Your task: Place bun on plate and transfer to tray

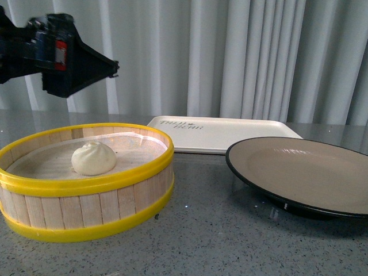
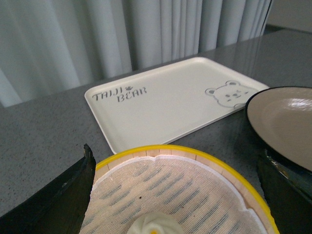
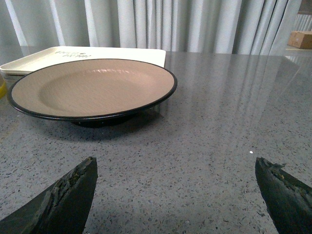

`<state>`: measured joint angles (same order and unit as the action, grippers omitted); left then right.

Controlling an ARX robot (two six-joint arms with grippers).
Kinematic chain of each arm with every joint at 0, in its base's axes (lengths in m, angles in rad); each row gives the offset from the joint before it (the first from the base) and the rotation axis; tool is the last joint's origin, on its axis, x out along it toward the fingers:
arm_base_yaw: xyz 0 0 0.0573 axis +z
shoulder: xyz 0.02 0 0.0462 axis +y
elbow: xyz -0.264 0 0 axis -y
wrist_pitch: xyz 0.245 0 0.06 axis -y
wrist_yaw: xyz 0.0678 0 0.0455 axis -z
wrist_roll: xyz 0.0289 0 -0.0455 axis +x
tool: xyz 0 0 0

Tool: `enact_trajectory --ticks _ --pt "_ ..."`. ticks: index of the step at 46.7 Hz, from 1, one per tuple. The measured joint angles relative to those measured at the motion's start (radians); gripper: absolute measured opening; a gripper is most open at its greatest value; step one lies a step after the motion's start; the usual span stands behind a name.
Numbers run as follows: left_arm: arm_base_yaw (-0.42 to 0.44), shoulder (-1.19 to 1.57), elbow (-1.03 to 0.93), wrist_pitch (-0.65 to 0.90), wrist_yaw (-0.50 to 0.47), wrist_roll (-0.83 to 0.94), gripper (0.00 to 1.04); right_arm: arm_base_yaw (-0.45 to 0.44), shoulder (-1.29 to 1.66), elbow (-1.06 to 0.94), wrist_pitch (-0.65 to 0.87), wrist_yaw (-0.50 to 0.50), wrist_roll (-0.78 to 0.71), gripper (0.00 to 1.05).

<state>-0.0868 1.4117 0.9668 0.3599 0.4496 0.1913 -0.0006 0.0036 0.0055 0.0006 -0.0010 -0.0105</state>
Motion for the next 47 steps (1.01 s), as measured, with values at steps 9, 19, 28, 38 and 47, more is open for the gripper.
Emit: enact_trajectory --ticks 9,19,28,38,47 --pt "-0.034 0.038 0.102 -0.201 -0.098 0.037 0.98 0.0 0.0 0.0 0.0 0.0 0.0 0.96" --pt "-0.035 0.085 0.167 -0.37 -0.224 -0.006 0.98 0.0 0.0 0.0 0.0 0.0 0.0 0.96" --pt "-0.021 0.105 0.178 -0.43 -0.239 -0.037 0.98 0.0 0.0 0.0 0.0 0.0 0.0 0.96" --pt "-0.028 0.151 0.217 -0.473 -0.246 -0.104 0.98 0.0 0.0 0.0 0.0 0.0 0.0 0.96" --pt "-0.046 0.163 0.217 -0.484 -0.262 -0.125 0.98 0.0 0.0 0.0 0.0 0.0 0.0 0.96"
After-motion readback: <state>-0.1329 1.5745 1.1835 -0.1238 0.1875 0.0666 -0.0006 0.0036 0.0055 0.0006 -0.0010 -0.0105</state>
